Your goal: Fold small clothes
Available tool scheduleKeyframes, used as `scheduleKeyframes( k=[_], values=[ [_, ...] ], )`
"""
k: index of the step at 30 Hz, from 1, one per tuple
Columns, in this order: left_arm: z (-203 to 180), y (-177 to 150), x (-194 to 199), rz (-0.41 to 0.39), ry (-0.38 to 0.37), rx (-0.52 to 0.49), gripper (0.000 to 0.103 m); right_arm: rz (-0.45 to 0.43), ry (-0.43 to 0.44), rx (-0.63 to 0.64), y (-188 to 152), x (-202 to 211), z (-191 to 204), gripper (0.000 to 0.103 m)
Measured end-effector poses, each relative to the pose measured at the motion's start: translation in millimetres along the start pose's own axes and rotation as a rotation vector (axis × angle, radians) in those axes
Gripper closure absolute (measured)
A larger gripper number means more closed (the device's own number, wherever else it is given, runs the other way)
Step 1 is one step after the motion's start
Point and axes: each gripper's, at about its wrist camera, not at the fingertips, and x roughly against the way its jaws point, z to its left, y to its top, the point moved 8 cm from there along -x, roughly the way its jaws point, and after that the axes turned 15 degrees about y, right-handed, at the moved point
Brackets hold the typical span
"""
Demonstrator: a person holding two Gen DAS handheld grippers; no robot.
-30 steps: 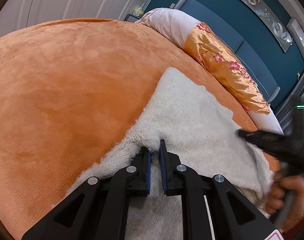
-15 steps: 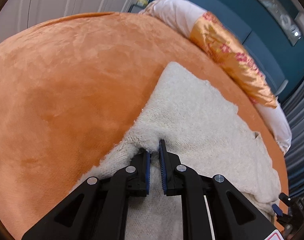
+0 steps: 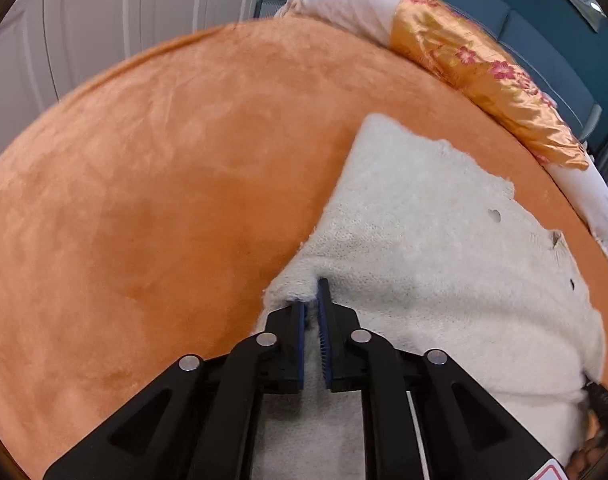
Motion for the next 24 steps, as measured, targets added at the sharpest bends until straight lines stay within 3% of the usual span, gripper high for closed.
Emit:
scheduleKeyframes(
  k=[3,4,6,7,8,9,10,12,18,24],
  values=[
    [-1.9,1.6,4.7,0.006,0.018,-0.02,0.09,0.032,-0.011,-0.018,12.0,5.5,16.8,0.093],
    [-3.4,1.0,11.3,0.011,0.007,-0.039,0.088,0.029,-0.01,-0.026,12.7,11.8,21.9,0.087],
    [-3.8,-4.4,27.5,0.017,-0.031,-0.059,0.081,-0.021,0.004,-0.051,10.2,49.1,20.5,0.08],
    [1.1,-12.4,42.9,0.013,-0.042,-0.076,0.067,-0.045,0.026,-0.068,4.0,65.4,20.1,0.062],
    [5.1,-18.3,51.2,0.005,-0.027,-0.093,0.059,-0.071,0.052,-0.088,-7.1,89.4,19.3,0.05],
    [12.5,-25.6,63.9,-0.017,-0.014,-0.104,0.043,-0.087,0.063,-0.088,-16.1,105.7,16.9,0.036],
    [25.1,-37.1,79.4,-0.038,-0.005,-0.11,0.034,-0.095,0.06,-0.078,-30.9,124.6,14.0,0.036],
    [45.1,-59.0,99.9,-0.036,-0.022,-0.115,0.033,-0.077,0.019,-0.06,-63.1,153.4,5.3,0.035],
    [112.1,-140.8,145.3,0.1,-0.107,-0.025,0.032,0.001,-0.022,-0.128,-187.7,231.4,-18.1,0.025],
    [146.0,-203.7,157.5,0.223,-0.144,0.1,0.032,0.08,0.016,-0.232,-263.9,240.3,-17.9,0.023]
  ],
)
